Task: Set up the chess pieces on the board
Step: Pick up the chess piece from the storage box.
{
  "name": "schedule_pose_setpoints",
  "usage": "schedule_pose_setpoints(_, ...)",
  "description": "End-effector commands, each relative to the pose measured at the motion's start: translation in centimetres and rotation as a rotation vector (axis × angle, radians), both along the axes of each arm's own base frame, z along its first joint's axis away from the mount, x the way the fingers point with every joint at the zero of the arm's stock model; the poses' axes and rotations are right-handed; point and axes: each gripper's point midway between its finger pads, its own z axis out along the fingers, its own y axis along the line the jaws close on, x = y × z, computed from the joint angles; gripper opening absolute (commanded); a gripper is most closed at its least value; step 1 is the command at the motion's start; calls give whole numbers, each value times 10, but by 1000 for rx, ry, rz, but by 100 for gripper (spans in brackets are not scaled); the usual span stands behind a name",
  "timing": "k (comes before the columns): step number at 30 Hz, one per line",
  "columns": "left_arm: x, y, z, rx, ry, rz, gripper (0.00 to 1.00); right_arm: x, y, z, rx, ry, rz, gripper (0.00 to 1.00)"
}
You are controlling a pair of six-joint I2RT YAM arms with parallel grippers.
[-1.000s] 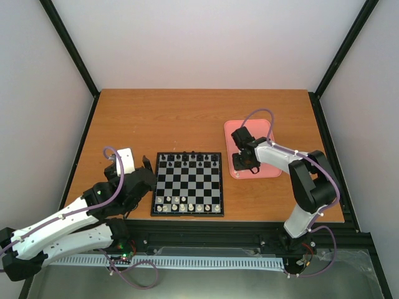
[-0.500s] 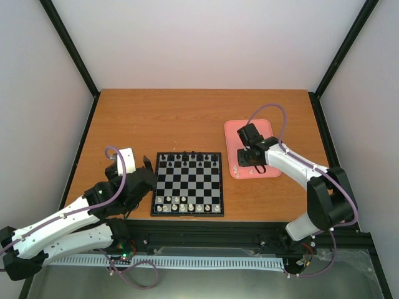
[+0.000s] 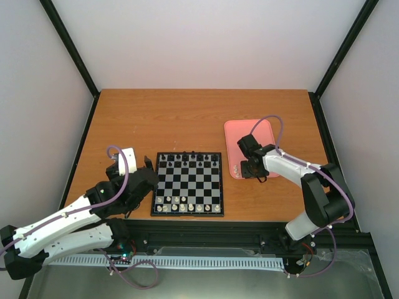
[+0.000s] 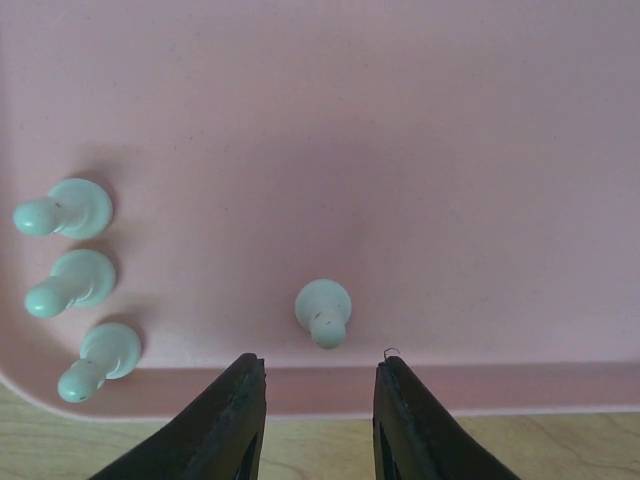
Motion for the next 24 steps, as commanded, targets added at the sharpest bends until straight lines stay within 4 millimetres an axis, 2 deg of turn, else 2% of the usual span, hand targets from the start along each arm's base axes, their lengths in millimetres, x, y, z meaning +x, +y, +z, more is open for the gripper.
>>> schedule_pose_setpoints(1,3,0,8,-16,-27,11,100,6,-4,-4,-12,-17,-21,36)
schedule_pose_setpoints(11,2,1,9,-13,-30,17,100,18,-8,-8,4,-26,-32,33)
schedule_pose_setpoints(17,3,0,8,-6,-27,20,100,22,-3,-8,18,-26,-14,27)
schedule_pose_setpoints(20,3,0,7,-7,-26,20,100,22,-1,-10,26,-19,-5,19)
schedule_pose_setpoints(22,3,1,7,-7,-27,21,100,22,0,-9,34,-21,-3,7)
schedule_pose_setpoints(24,3,1,8,-6,-26,20,100,22,2,-8,41,-25,2,5)
